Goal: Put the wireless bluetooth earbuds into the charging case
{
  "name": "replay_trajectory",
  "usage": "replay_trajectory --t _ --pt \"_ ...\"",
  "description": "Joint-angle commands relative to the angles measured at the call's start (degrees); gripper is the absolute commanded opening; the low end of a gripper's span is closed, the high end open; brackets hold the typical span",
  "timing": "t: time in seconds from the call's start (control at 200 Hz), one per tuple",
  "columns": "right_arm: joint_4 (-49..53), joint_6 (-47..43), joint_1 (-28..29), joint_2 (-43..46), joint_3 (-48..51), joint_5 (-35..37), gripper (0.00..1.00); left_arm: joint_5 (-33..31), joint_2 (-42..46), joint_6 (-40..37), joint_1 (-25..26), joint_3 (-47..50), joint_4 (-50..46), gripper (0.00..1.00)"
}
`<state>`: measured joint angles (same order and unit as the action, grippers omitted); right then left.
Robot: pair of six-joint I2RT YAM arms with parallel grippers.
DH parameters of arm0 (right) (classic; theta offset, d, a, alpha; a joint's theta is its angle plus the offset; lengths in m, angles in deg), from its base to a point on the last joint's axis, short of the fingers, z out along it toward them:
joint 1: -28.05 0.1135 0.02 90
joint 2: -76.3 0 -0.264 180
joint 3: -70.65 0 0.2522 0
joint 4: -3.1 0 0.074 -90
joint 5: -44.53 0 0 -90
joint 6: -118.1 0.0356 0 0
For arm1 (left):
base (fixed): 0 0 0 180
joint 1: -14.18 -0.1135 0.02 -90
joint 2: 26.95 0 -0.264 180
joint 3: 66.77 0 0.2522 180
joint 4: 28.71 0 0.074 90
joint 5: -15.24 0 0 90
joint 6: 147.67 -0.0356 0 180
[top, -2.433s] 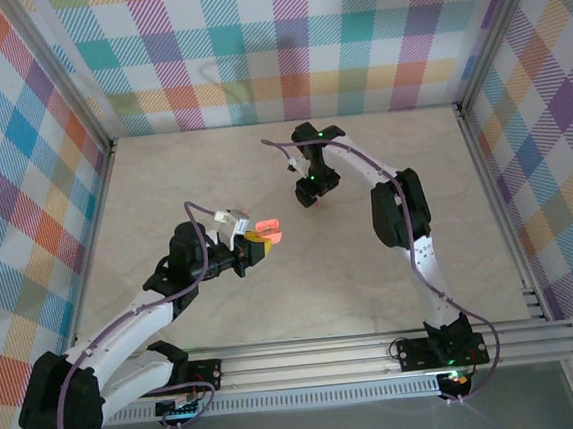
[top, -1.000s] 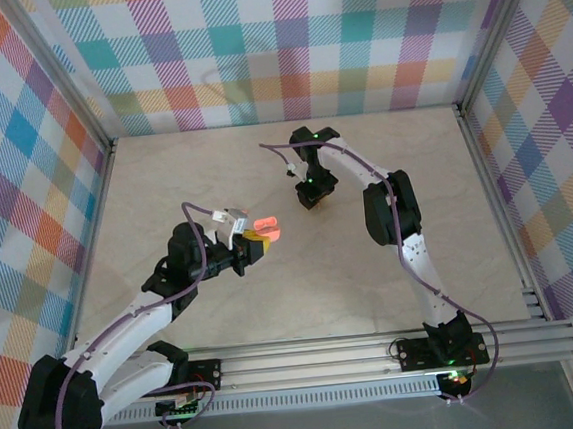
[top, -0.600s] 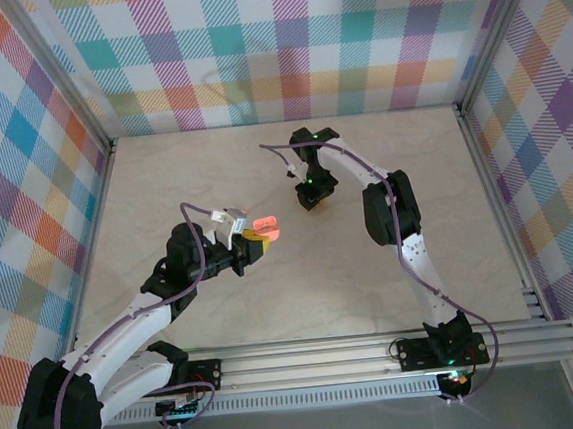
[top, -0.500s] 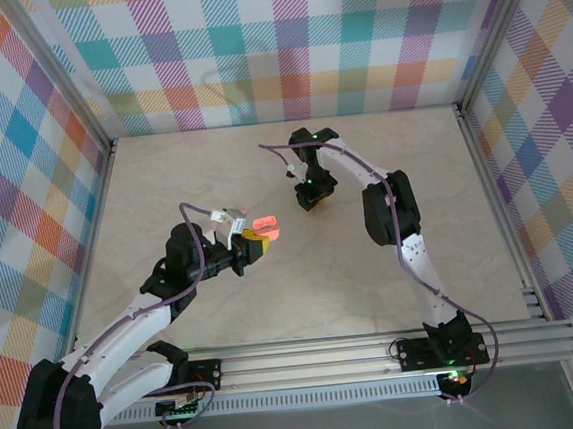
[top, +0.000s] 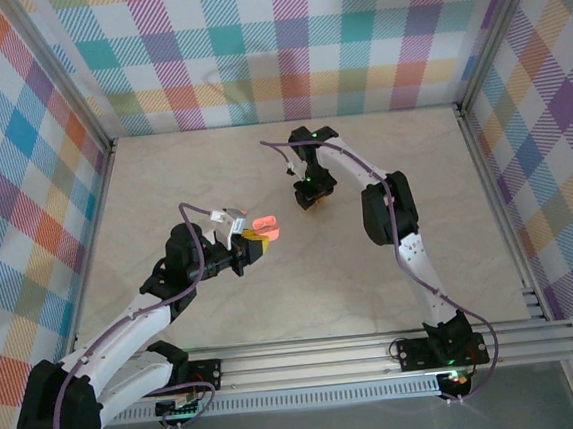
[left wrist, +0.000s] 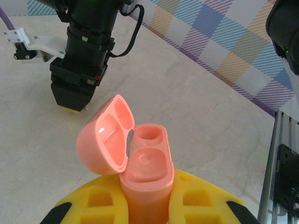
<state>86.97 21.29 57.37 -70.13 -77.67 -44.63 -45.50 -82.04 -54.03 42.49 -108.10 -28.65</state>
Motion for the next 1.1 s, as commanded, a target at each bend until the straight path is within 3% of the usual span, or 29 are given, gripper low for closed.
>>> replay_trajectory --t 0.0,0.51,1.095 --pt "0.63 2.67 0.39 -2.48 -1.76 -1.02 0.42 -0.07 0.82 0.05 -0.28 0.32 1.12 0.00" --pt "0.26 1.71 0.39 -0.69 -1.27 -1.71 0.29 0.65 0.10 -0.05 -0.32 0.23 1.38 0.00" --pt "-10.45 3.19 1.51 16.37 15.68 -2.38 0.21 2.91 3.89 1.61 -0.28 1.63 2.51 0.00"
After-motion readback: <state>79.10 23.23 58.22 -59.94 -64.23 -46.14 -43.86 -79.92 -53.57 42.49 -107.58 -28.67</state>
